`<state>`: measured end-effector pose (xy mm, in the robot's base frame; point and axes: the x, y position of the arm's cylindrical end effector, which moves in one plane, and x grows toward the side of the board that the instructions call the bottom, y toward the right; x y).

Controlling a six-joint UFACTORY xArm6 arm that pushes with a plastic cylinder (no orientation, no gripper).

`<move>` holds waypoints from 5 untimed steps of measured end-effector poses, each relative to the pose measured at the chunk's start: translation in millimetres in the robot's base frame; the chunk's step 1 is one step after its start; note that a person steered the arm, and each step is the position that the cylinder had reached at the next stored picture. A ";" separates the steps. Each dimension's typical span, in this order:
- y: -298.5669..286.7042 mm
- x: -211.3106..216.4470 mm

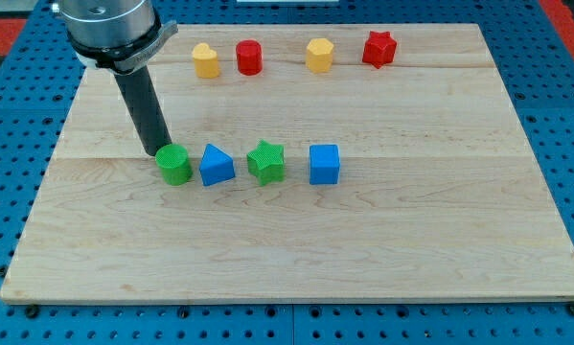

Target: Move the green circle to the left of the blue triangle

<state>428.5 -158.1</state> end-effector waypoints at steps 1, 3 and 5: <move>77.8 -29.0; 337.0 -76.9; 401.7 -236.5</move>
